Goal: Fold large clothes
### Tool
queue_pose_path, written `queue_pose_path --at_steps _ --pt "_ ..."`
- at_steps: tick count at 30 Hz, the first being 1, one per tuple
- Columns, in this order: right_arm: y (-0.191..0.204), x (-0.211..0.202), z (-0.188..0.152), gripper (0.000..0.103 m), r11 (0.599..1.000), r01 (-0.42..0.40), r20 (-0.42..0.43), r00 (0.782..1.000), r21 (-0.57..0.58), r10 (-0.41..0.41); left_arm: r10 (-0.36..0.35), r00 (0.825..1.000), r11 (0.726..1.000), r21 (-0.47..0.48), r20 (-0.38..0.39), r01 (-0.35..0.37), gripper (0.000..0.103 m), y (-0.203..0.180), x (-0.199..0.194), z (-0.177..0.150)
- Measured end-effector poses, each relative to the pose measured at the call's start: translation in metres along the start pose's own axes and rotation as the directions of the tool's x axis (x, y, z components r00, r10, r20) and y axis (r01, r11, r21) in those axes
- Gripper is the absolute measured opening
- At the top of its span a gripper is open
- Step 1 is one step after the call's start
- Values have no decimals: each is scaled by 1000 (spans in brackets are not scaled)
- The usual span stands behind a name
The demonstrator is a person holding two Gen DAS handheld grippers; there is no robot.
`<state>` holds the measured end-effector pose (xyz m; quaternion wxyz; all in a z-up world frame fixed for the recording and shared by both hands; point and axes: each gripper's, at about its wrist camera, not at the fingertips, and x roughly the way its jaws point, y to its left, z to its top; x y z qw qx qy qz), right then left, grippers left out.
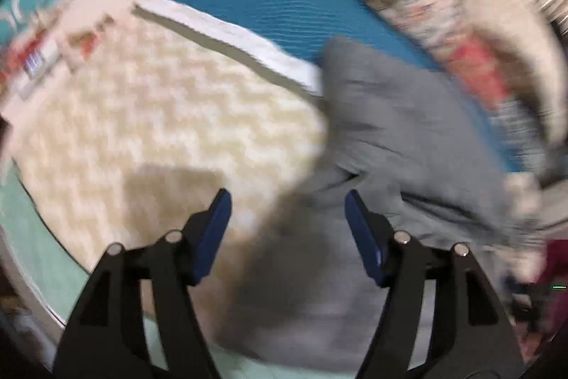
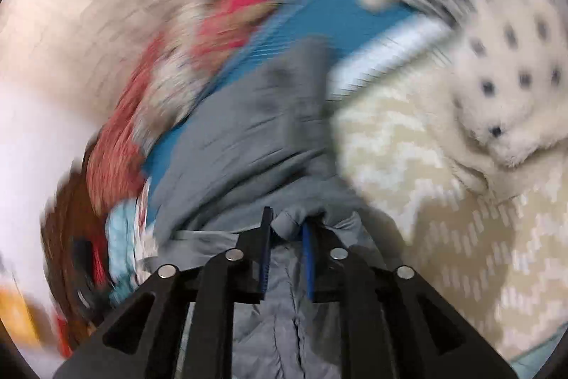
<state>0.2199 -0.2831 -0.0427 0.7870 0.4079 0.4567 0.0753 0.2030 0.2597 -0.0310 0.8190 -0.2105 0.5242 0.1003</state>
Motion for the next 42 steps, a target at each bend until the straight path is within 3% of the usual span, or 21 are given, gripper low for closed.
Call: queue_pose_path --at_steps 1,3,5,6,9,11,13,14,15,16,17,19,21,25,27,29,31,34,37,40,42 --pt "-16 4 2 15 995 -39 9 999 89 38 15 1000 1000 -6 -20 -15 64 1 9 4" --pt "-24 0 1 21 992 -68 37 997 106 64 -29 998 997 -68 -62 25 64 9 22 8" --pt "-12 -13 -5 43 999 -22 81 996 -31 25 -50 999 996 -73 -4 50 64 15 13 6" --pt "-3 -17 -10 59 994 13 91 996 -113 -3 -37 999 998 -50 37 38 64 14 5 5" --pt "11 -32 -26 68 966 63 126 992 -249 -32 -101 991 995 21 87 100 65 8 -10 -2" --pt "9 -38 -36 69 944 145 170 981 -295 -97 -134 990 989 68 51 131 82 0 -7 -9" --pt "5 -35 -43 69 945 162 168 979 -282 -117 -141 990 982 130 31 136 82 -6 -7 -24" --pt "2 -30 -47 69 948 167 159 979 -272 -126 -120 992 978 176 47 110 79 -11 -8 -32" --pt "0 -22 -49 69 944 189 143 978 -271 -155 -44 994 969 247 104 17 71 -20 -4 -38" --pt "1 -12 -51 69 927 238 135 969 -290 -207 12 993 960 277 120 -45 37 -22 3 -44" --pt "5 3 -54 69 896 310 137 950 -317 -280 71 992 948 303 106 -100 20 -23 15 -47" --pt "6 26 -56 69 850 383 115 923 -363 -367 126 992 967 223 18 -127 19 -4 45 -49" --pt "14 29 -60 69 834 405 138 914 -374 -382 86 996 986 142 20 -88 19 12 41 -52" --pt "20 -6 -65 69 899 290 155 955 -330 -251 51 996 990 130 66 -60 23 21 5 -58" --pt "15 -39 -71 69 935 211 177 970 -285 -165 14 995 994 102 99 -25 31 34 -19 -63" --pt "0 -72 -83 69 974 85 157 986 -210 -52 -31 987 997 74 158 19 57 51 -53 -74" --pt "-15 -96 -96 69 988 1 141 990 -154 21 -68 979 995 82 190 54 67 58 -73 -87" --pt "-33 -101 -117 70 994 -65 74 995 -86 72 -202 971 978 70 129 195 85 72 -79 -116" --pt "-48 -89 -131 70 994 -109 18 994 -5 110 -356 935 932 -71 -6 355 85 84 -53 -135" --pt "-57 -63 -133 70 986 -140 -21 990 94 143 -431 900 884 -229 -63 407 85 91 -22 -143" --pt "-63 -45 -127 70 976 -156 -35 986 152 163 -464 884 859 -277 -65 430 85 87 -8 -143"
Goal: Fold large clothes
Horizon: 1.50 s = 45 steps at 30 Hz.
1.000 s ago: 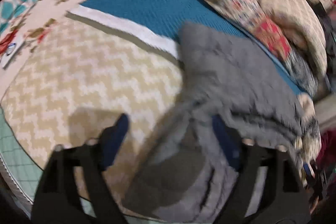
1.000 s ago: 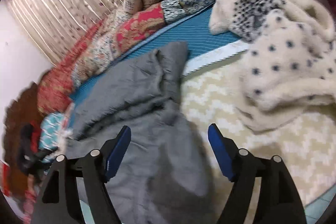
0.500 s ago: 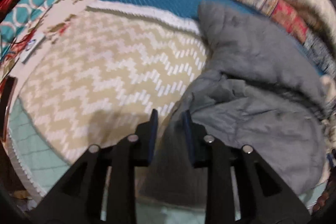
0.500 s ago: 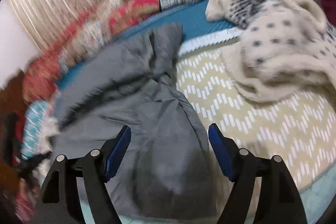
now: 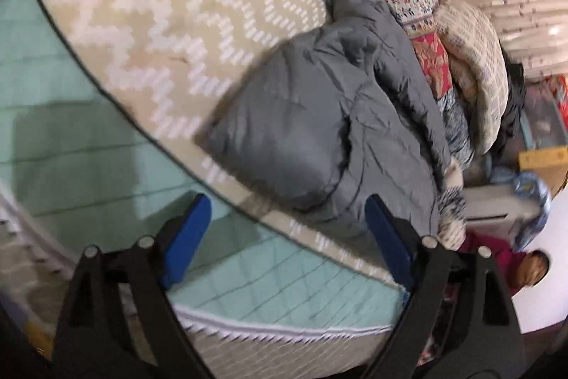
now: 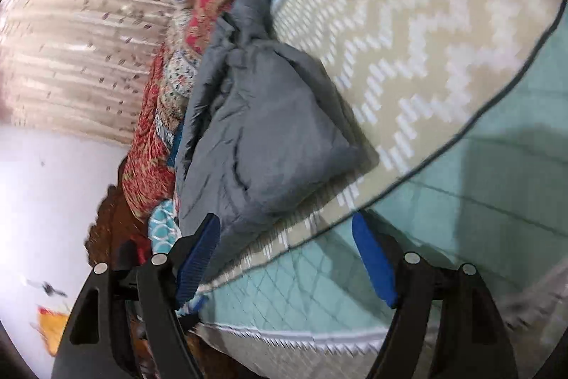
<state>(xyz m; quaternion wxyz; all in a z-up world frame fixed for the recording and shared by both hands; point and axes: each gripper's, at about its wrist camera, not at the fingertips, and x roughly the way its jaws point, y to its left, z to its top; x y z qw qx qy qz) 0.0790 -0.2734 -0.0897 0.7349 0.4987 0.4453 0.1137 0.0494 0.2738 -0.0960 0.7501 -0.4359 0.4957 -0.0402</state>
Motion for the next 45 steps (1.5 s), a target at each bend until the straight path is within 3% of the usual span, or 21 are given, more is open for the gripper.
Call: queue_pose_path --at_steps 4,5,6,7,8,11,17,21,24,26,27,28,29,31,33,35,39,42,45 --pt "7 21 28 70 999 -24 48 999 25 22 -42 999 997 -67 19 44 84 -8 24 21" --pt "9 30 39 70 1000 2 46 999 31 -3 -10 1000 997 -76 12 11 76 -10 34 26" --pt "8 36 45 62 999 13 41 999 45 -15 21 1000 997 -79 3 -21 65 -11 39 29" --pt "11 40 50 35 999 15 43 999 52 -17 55 998 996 -70 -7 -56 43 -14 45 31" --pt "14 41 53 20 999 8 35 999 42 -10 57 998 997 -54 -16 -57 26 -18 47 31" --pt "33 35 55 10 998 40 31 999 -45 -39 39 999 999 7 -8 -39 13 -34 33 29" --pt "54 -14 27 9 989 46 51 998 -138 -40 38 999 991 127 -6 -37 10 -54 -18 4" --pt "40 -56 -19 9 982 50 21 999 -183 -47 19 1000 984 177 -15 -16 10 -38 -58 -36" --pt "19 -72 -54 9 964 128 25 992 -233 -125 64 997 981 186 -39 -55 15 -14 -59 -68" --pt "-8 -68 -65 20 964 177 10 984 -199 -179 166 982 972 183 -88 -147 30 6 -42 -80" --pt "-20 -67 -63 34 968 189 4 982 -165 -191 191 977 969 178 -100 -171 34 12 -37 -80" --pt "-33 -67 -59 37 978 174 -1 984 -112 -176 182 977 974 154 -112 -164 37 20 -36 -79" --pt "-50 -72 -54 37 996 93 0 996 -12 -93 147 982 984 116 -118 -134 37 26 -41 -76" --pt "-57 -85 -49 43 997 65 31 997 37 -67 85 991 995 61 -102 -79 37 31 -58 -72" --pt "-45 -103 -46 51 988 148 94 985 -49 -143 32 995 998 64 -93 -26 37 30 -76 -70" --pt "-34 -114 -44 52 976 194 135 974 -103 -179 -4 997 995 94 -79 11 37 26 -93 -70" --pt "6 -129 -45 52 928 275 257 943 -252 -210 24 999 976 216 34 -31 37 0 -127 -71" --pt "43 -112 -57 52 857 299 259 944 -421 -202 28 995 965 258 95 -52 37 -12 -144 -68" --pt "70 -80 -65 52 789 290 210 956 -542 -207 -19 993 953 301 117 -17 37 -27 -149 -71"
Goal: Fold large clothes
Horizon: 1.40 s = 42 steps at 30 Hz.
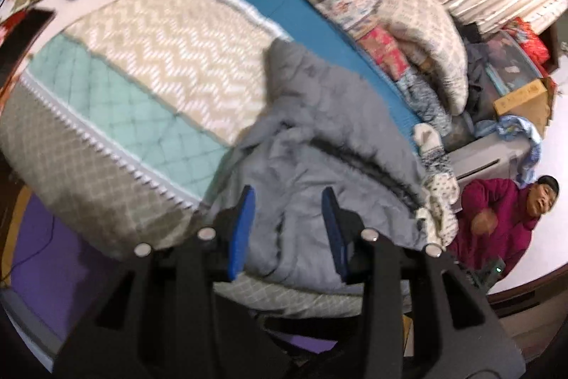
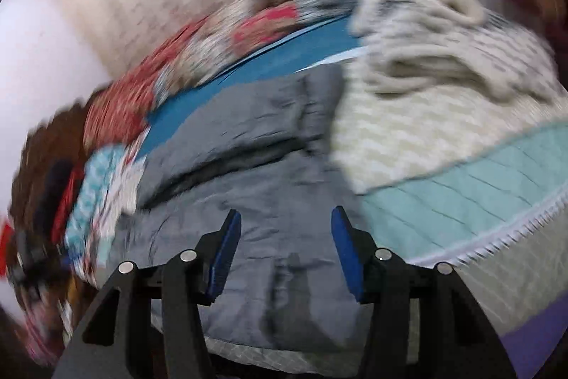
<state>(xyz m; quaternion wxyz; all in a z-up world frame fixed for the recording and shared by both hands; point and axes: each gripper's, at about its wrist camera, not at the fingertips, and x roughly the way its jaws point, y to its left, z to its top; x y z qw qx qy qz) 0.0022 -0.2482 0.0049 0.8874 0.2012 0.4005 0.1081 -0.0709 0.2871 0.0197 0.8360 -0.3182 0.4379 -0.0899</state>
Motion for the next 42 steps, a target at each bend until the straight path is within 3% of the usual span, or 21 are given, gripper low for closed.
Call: queue_pose_path --at_steps 2,6,9,10,11,13,14,17,19,23,27,31,33,35,39,42 --pt "7 16 1 52 999 -26 -40 999 -26 25 -1 1000 998 59 -9 2 37 -14 8 1" --pt "12 56 6 52 998 -12 -85 996 -54 8 4 995 978 208 -99 17 37 -47 67 -12" --pt "-4 80 13 52 998 49 -105 993 -51 -54 83 987 953 299 -134 -40 37 -48 121 -18" --pt "-12 89 16 52 995 91 -114 989 -47 -95 146 979 942 323 -139 -95 37 -43 143 -17" --pt "-24 98 17 52 994 108 -134 985 -21 -110 200 967 932 335 -156 -139 34 -33 165 -16" --pt "-45 111 18 51 995 80 -159 985 56 -70 206 958 939 317 -202 -135 22 -19 191 -14" --pt "-48 111 19 51 995 74 -150 987 73 -63 191 961 944 305 -198 -125 21 -13 196 -11" --pt "-35 108 19 51 993 117 -154 982 17 -113 211 956 944 297 -203 -145 20 -17 191 -6" --pt "-32 96 21 51 996 85 -151 985 25 -80 232 954 933 320 -188 -163 21 -24 175 -5" --pt "-7 45 49 51 998 -7 -74 997 -65 2 123 987 945 317 -104 -84 21 -34 112 -5" --pt "29 47 112 51 984 -34 -63 998 -174 24 22 999 966 260 -50 -8 21 -38 81 1" --pt "72 115 198 52 979 -92 -127 989 -184 69 -95 993 968 228 -66 107 21 -68 94 -1" --pt "91 172 235 53 978 -98 -202 978 -184 60 -160 979 954 237 -122 186 21 -87 109 -13" --pt "104 224 261 53 982 -85 -257 966 -171 39 -224 950 929 247 -218 276 21 -109 132 -28" --pt "121 326 279 54 990 -27 -374 927 -139 -28 -225 912 902 280 -344 328 21 -136 174 -49" --pt "124 371 277 54 995 -20 -411 911 -99 -22 -120 915 914 318 -384 253 21 -136 210 -59"
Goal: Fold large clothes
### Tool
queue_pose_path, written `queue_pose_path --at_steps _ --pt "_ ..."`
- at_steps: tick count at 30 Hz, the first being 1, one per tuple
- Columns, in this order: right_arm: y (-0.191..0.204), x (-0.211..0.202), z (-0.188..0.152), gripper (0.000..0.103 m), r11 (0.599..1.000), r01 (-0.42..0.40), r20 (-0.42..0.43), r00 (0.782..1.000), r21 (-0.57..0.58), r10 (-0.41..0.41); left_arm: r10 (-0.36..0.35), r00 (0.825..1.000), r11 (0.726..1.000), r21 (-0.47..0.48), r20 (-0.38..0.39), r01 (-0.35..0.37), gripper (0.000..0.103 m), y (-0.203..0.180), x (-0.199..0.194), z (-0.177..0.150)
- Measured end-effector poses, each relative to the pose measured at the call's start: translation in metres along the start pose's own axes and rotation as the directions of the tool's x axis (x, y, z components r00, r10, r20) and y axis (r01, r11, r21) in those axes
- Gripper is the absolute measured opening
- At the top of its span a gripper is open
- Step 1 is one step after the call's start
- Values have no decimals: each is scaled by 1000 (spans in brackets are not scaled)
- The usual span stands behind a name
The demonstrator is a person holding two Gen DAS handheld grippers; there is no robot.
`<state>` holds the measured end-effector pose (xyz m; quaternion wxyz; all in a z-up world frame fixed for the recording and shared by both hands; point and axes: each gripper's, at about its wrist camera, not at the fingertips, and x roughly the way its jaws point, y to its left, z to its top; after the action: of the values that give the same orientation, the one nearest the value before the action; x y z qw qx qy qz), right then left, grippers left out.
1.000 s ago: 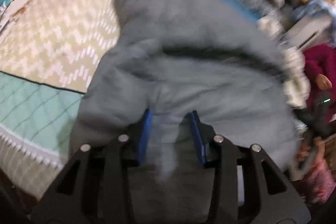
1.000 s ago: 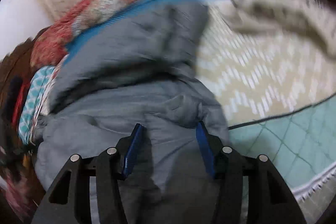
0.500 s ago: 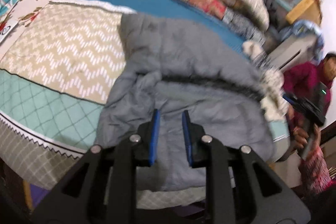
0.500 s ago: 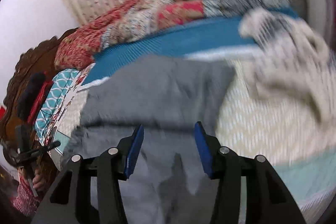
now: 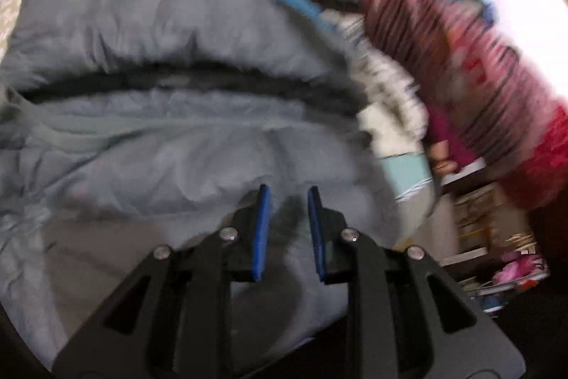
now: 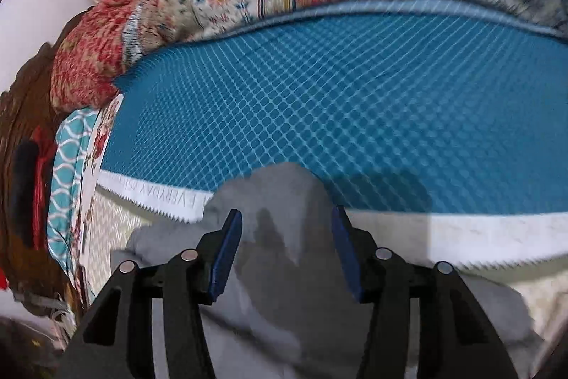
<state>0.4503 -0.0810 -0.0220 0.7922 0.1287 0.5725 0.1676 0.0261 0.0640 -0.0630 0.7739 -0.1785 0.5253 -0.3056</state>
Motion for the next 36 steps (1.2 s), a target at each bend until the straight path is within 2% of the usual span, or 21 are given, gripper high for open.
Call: queue_pose_path --at_steps 2,3,6,7,11,13,16,18,20,22,24,26,27,28,29,31,32,33,34,36 --pt "0 21 3 54 1000 21 -26 999 5 -21 46 998 997 -54 -38 -48 20 20 21 1" --pt "0 33 2 53 998 60 -52 997 -5 -60 63 997 994 -81 -54 -67 17 28 28 1" --pt "4 39 -6 20 998 57 -56 997 -34 -59 51 997 991 -123 -63 -59 15 40 35 0" --pt "8 32 -10 14 998 38 -36 999 -54 -40 54 997 991 -121 -62 -61 15 39 33 0" --pt "31 -26 -31 13 989 -2 71 997 -146 13 59 997 991 -114 -52 -64 15 26 19 -2" --pt "52 -66 -55 13 973 -11 138 989 -229 43 47 999 993 -103 -22 -49 15 19 2 -4" --pt "80 -122 -107 13 934 -3 213 973 -358 84 46 998 996 -83 51 -41 15 12 -33 -12" --pt "100 -154 -153 13 899 12 257 960 -438 112 67 992 994 -89 106 -57 15 14 -63 -21" --pt "113 -180 -208 13 863 28 286 948 -505 137 93 983 991 -115 161 -74 15 18 -95 -30" --pt "123 -195 -254 13 833 44 303 941 -551 151 119 964 984 -155 239 -84 15 27 -139 -44" --pt "122 -203 -314 13 809 38 298 939 -587 172 152 934 977 -190 322 -93 15 35 -185 -56" --pt "120 -199 -370 12 802 30 262 952 -597 159 179 897 972 -211 403 -99 15 35 -228 -70" --pt "119 -195 -385 11 804 24 245 957 -594 153 193 885 971 -213 424 -109 15 34 -241 -73" --pt "116 -188 -414 9 812 -15 192 969 -584 156 211 871 969 -211 445 -127 15 28 -253 -74" --pt "114 -184 -426 9 814 -31 171 972 -580 159 228 855 968 -199 466 -150 15 20 -266 -76" --pt "109 -174 -460 9 824 -73 114 980 -561 165 222 843 974 -160 490 -163 15 3 -273 -75" --pt "108 -167 -476 9 828 -96 81 983 -552 168 210 844 977 -135 493 -164 16 -10 -267 -71" --pt "107 -164 -484 9 832 -87 80 985 -548 155 207 847 978 -118 489 -171 18 -21 -259 -66" --pt "106 -160 -491 9 840 -79 77 987 -536 142 216 849 976 -99 482 -192 27 -29 -248 -53" --pt "100 -157 -491 9 865 -94 69 987 -493 147 214 849 975 -59 482 -212 29 -36 -233 -21"
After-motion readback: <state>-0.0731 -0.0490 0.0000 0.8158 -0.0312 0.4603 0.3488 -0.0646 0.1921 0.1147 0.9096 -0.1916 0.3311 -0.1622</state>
